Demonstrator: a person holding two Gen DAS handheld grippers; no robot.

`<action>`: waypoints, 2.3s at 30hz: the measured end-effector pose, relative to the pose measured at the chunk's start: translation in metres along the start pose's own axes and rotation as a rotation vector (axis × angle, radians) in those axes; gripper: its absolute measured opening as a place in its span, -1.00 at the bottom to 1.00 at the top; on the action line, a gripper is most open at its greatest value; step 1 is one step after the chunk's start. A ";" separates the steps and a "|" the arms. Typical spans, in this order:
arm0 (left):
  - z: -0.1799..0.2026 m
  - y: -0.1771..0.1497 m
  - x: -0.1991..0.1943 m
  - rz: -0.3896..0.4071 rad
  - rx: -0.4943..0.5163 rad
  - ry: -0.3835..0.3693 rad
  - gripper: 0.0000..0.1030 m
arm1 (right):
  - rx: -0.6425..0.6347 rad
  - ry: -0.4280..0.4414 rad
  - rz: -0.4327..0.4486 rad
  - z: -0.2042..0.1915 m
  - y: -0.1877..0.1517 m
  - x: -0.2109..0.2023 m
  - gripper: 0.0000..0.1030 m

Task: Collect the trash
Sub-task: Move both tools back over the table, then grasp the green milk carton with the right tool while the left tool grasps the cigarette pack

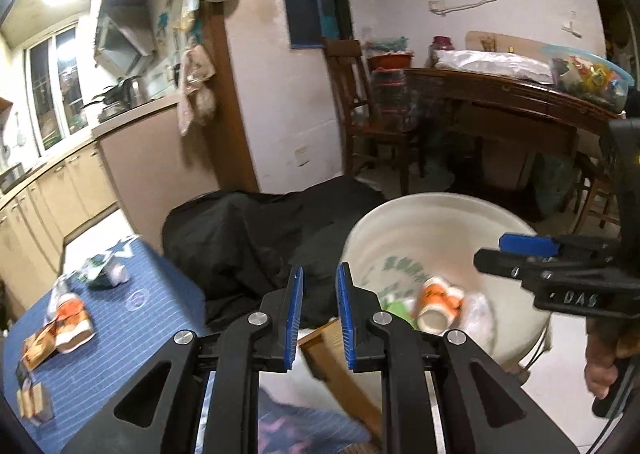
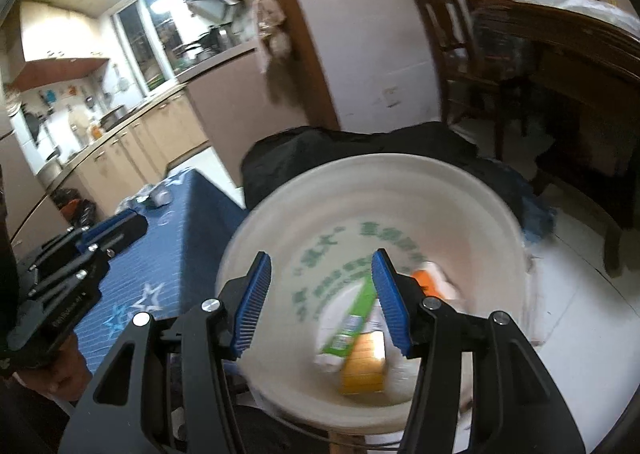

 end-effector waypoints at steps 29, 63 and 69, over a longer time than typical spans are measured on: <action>-0.355 -0.207 -0.090 -0.286 -0.600 0.553 -0.52 | -0.510 0.274 -0.332 -0.275 -0.003 0.239 -0.02; -0.432 -0.222 -0.082 -0.288 -0.589 0.540 0.58 | -0.608 0.328 -0.438 -0.312 0.046 0.378 0.28; -0.431 -0.216 -0.039 -0.338 -0.502 0.517 0.81 | -0.420 0.430 -0.387 -0.287 0.027 0.313 0.27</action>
Point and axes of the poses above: each gripper's, at about its wrist camera, not at the fingertips, and x roughly the way its jaws point, z to its right, y to its top, the point moved 4 cm from there along x, roughly the way its jaws point, and after that the axes turned 6 degrees about y, right-handed, at the moved point
